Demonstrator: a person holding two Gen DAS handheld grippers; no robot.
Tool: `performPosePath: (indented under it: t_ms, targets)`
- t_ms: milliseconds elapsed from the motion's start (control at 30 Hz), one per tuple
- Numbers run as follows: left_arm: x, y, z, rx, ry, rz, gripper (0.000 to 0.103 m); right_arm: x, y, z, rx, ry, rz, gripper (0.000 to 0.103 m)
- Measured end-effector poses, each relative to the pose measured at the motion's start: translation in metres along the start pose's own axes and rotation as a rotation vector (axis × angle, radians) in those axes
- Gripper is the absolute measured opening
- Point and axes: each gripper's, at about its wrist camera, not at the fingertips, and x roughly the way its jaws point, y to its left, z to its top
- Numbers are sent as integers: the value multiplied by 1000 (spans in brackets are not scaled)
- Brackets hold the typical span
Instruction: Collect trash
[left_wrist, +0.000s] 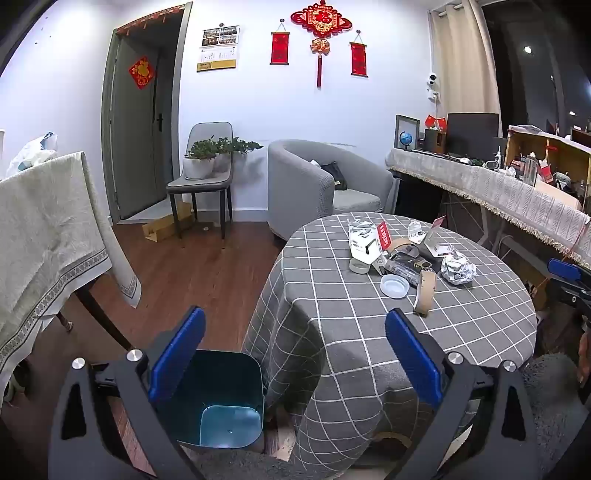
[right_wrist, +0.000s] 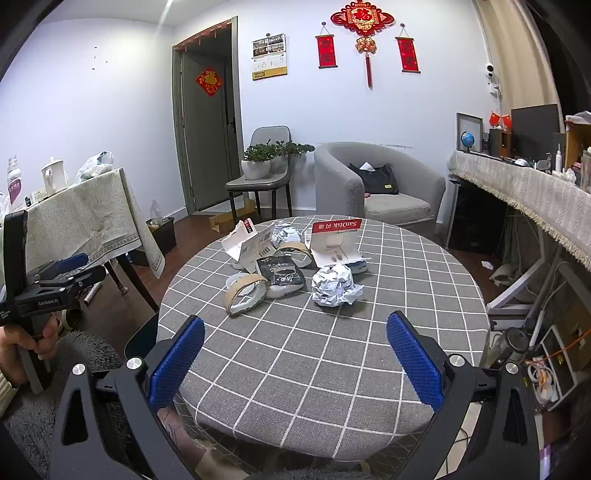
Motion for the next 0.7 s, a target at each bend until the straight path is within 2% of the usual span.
performPosePath:
  t_ms: [700]
  targets:
    - [0,3,0,-3,-1,3,99,0,0,0,1,1,0,100]
